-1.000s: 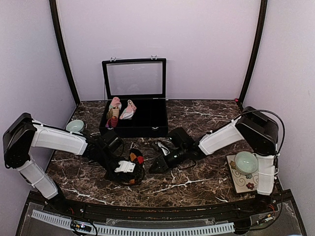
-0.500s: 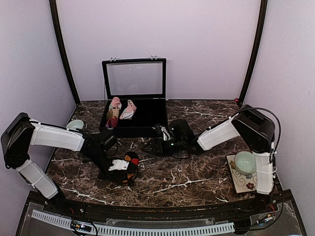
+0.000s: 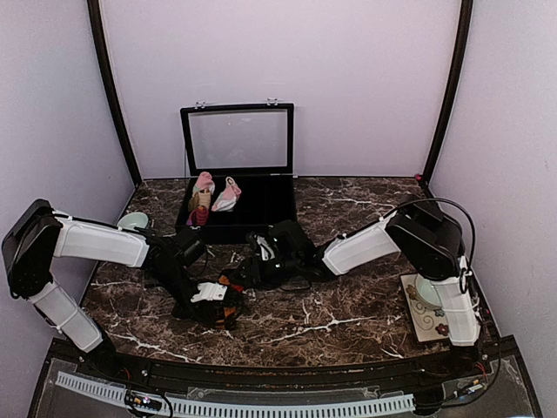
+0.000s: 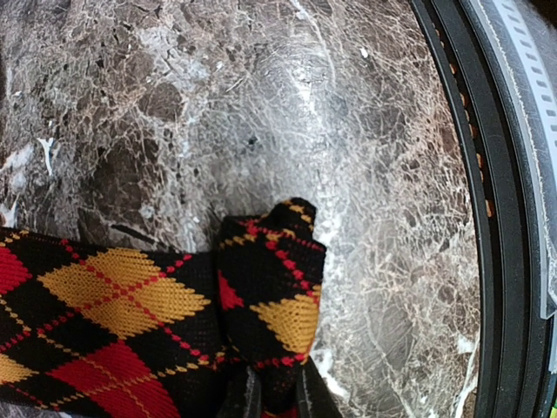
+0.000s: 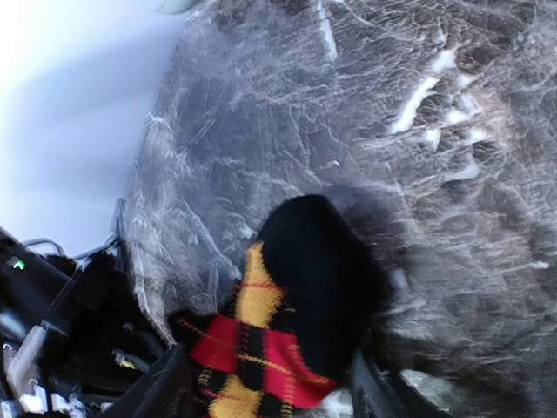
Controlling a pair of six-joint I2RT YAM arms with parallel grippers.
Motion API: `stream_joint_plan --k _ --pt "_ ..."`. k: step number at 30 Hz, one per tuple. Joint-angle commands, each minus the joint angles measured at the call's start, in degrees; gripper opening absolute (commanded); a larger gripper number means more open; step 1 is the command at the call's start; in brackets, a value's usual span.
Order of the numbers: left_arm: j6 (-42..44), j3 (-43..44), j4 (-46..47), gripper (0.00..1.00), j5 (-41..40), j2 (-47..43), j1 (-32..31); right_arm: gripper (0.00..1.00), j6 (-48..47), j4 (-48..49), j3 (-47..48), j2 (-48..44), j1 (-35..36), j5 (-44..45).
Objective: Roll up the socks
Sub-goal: Pick up the sock from the center of the board.
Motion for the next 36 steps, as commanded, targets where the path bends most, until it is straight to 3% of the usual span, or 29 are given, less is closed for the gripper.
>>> stream_joint_plan --k 1,4,6,9,12,14,16,17,18,19,22,23,29,36 --pt "-0.23 -2.37 -7.35 0.0 -3.02 1.85 0.21 0.55 -5.57 -14.68 -1.47 -3.07 -2.04 11.21" --pt "-0.06 -2.27 -7.55 0.0 -3.2 1.9 0.27 0.57 -7.76 -17.88 -4.34 -8.26 -3.75 18.04" --pt "-0.12 -2.17 -7.71 0.0 -2.83 1.67 0.22 0.97 -10.3 -22.83 -4.33 -11.67 -3.8 25.88" --pt "-0.42 -2.21 -7.52 0.0 -2.59 1.54 0.35 0.99 -14.12 -22.16 -7.53 -18.3 -1.62 38.16" --pt "-0.53 -2.01 -7.61 0.0 -2.31 1.65 0.33 0.99 -5.66 -11.27 -16.67 -23.33 -3.54 38.79" --pt "-0.42 -2.04 -7.62 0.0 -2.34 1.86 0.4 0.99 0.98 -4.1 -20.56 -23.44 -7.35 28.45" --pt "-0.55 -1.98 -7.7 0.0 -2.38 1.86 0.51 0.99 6.65 13.52 -28.96 -22.05 -10.91 16.29" --pt "-0.52 -1.84 -7.76 0.0 -2.21 1.77 0.52 0.99 11.04 30.83 -33.12 -20.22 -12.15 11.58" --pt "-0.6 -1.81 -7.82 0.0 -2.08 1.5 0.46 0.99 14.49 40.39 -35.41 -17.81 -13.02 8.02" --pt "-0.66 -1.69 -7.79 0.0 -1.98 1.31 0.52 0.88 15.9 41.79 -34.62 -15.59 -13.32 4.98" --pt "-0.77 -1.38 -8.14 0.0 -1.84 1.14 0.46 0.06 8.95 24.7 -26.16 -12.88 -10.28 3.99" --pt "-0.74 -1.3 -8.21 0.0 -1.9 1.1 0.48 0.0 7.03 20.71 -23.68 -12.28 -8.87 4.45" --pt "-0.76 -0.9 -8.21 0.0 -1.36 1.61 0.58 0.0 1.92 13.63 -10.55 -5.36 -2.66 -0.64" --pt "-0.93 -0.09 -8.37 0.0 -1.13 1.98 0.65 0.0 1.92 6.54 1.73 3.79 0.14 -0.64"
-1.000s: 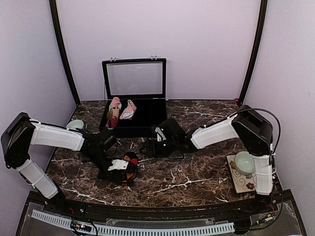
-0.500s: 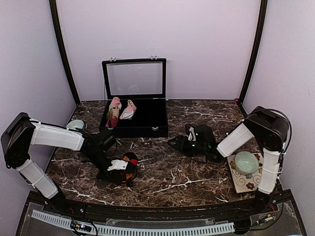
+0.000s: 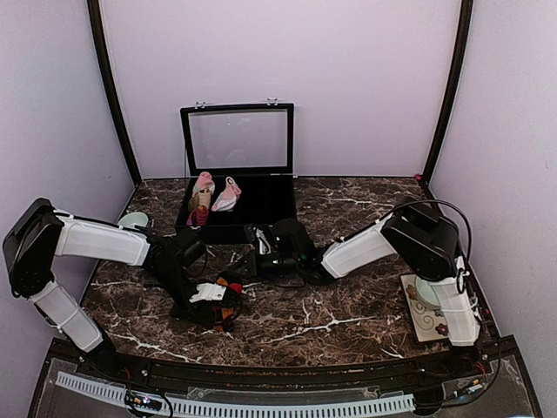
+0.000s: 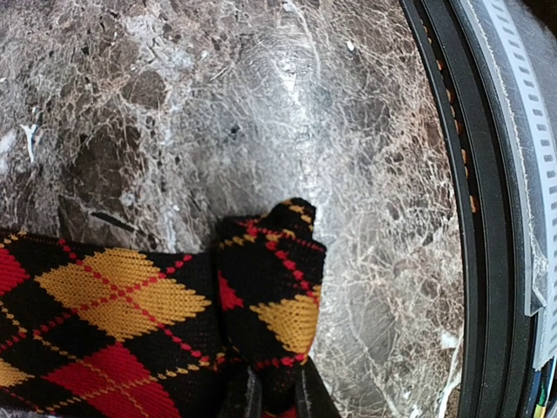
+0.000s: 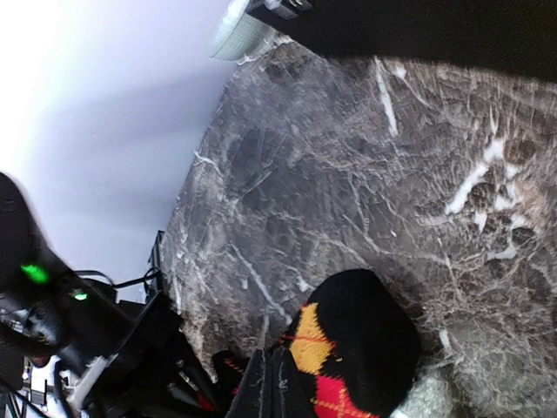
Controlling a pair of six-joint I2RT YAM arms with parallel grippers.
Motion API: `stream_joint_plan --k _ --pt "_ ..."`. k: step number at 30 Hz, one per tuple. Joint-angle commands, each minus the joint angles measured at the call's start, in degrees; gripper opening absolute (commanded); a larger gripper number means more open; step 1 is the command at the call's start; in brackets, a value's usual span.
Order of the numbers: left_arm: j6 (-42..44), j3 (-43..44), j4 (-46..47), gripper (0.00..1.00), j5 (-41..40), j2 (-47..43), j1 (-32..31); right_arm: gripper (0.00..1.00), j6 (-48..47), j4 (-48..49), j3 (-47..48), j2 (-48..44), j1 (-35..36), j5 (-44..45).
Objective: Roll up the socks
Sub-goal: Pick up the sock from the center of the board.
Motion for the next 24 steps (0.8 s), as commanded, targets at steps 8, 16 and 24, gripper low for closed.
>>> stream_joint_plan --k 8,16,24 --pt "-0.83 -0.06 -5.89 0.0 -1.13 2.22 0.28 0.0 -1.29 -27.67 12.34 8.62 0.99 -1.25" --pt "-1.93 4.32 -6.01 0.0 2.38 5.83 0.29 0.0 -1.29 -31.4 5.63 0.15 0.99 -1.25" --pt "-1.81 10.16 -7.09 0.0 3.43 13.25 0.3 0.03 -21.71 -27.95 -1.86 -7.79 1.26 25.39"
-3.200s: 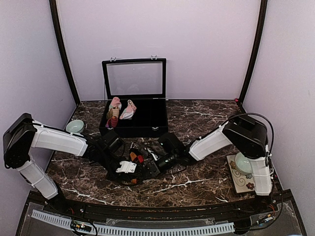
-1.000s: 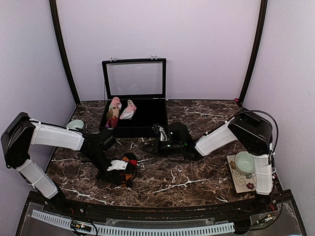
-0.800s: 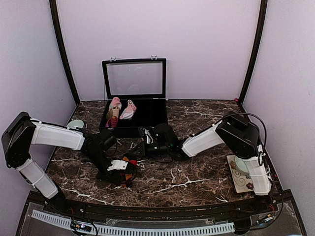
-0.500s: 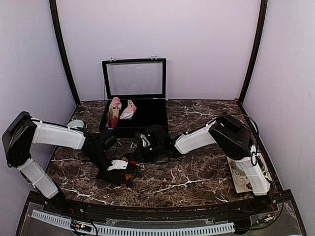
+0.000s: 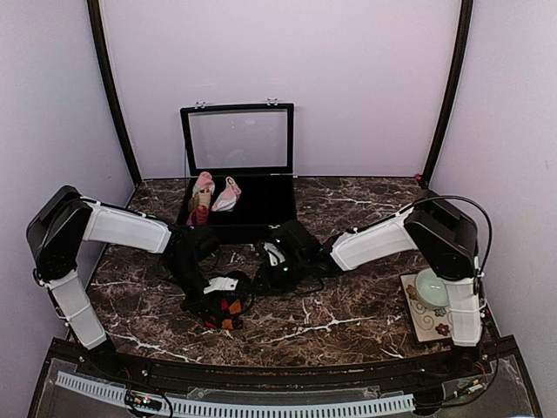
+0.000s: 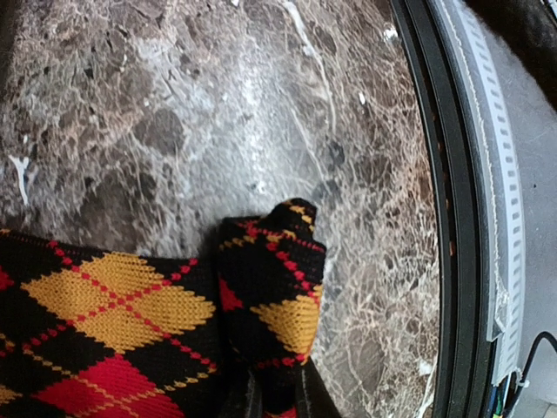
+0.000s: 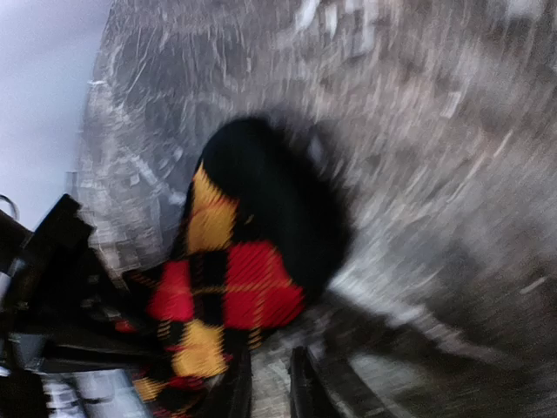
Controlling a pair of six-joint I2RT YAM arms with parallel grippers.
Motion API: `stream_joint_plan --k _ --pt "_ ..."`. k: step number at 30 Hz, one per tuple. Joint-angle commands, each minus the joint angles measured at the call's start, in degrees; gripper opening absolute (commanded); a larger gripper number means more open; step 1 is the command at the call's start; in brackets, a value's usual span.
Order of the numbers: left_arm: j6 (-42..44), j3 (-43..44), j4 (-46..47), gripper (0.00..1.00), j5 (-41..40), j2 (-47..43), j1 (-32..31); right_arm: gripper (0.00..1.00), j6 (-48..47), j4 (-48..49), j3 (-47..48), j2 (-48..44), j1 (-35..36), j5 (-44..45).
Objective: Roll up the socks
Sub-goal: Pick up the sock from the center of the board.
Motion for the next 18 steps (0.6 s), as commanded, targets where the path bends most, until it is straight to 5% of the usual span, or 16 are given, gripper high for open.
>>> stream_joint_plan --k 1,8,12,18 --pt "0.11 0.59 -1.37 0.0 -1.5 3.49 0.04 0.0 -16.39 2.13 -1.78 -2.26 0.85 27.32" --pt "-0.44 0.03 -2.91 0.0 -0.2 3.47 0.05 0.0 -16.82 11.49 -11.91 -9.52 1.8 31.44" --pt "-1.51 -2.16 -3.1 0.0 -0.39 2.85 0.34 0.16 -17.73 23.85 -27.02 -19.39 1.95 34.45" --pt "-3.19 -3.59 -2.24 0.0 -1.13 4.67 1.24 0.37 -35.01 30.89 -37.52 -27.55 6.93 26.49"
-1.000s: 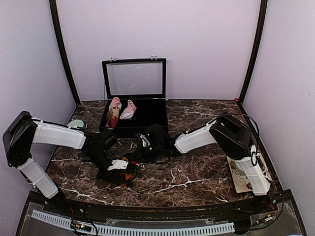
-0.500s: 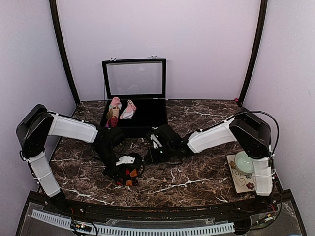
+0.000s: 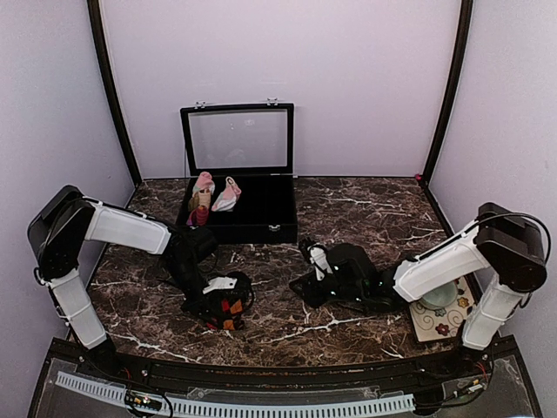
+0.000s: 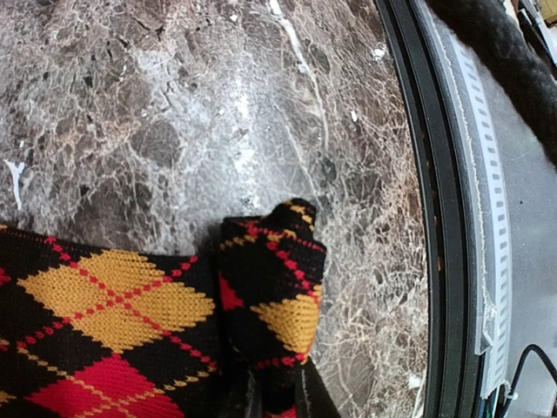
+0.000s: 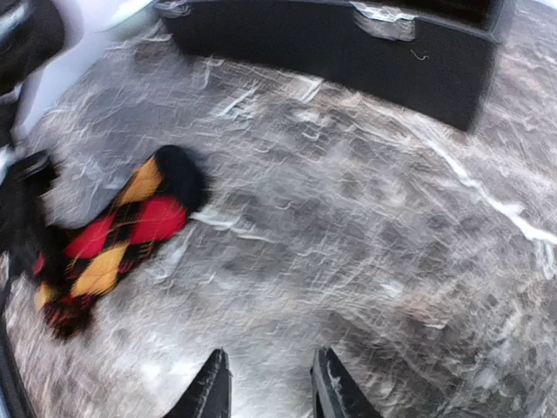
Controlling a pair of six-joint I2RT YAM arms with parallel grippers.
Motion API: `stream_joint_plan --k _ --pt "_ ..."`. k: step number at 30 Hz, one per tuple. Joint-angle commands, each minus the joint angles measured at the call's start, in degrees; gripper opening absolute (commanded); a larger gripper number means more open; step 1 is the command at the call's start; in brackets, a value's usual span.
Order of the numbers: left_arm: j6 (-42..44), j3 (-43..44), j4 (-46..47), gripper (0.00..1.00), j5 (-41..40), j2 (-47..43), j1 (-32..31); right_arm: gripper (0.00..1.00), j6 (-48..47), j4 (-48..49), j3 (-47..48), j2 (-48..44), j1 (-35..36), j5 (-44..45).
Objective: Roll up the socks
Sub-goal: Pick up the sock from the center of the board.
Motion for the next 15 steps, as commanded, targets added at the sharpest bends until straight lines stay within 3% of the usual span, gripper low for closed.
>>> stream_joint_plan --k 1,8,15 --pt "-2.01 -2.39 -2.98 0.0 -4.25 4.03 0.74 0.38 -15.25 6.71 -3.03 -3.94 5.54 -4.48" --pt "-2.73 2.09 -8.84 0.0 1.43 9.42 5.1 0.46 -27.25 -6.3 6.42 0.2 17.73 0.72" --pt "-3.34 3.41 -9.81 0.02 1.2 11.95 6.35 0.5 -35.09 -6.19 16.99 10.23 20.58 -1.42"
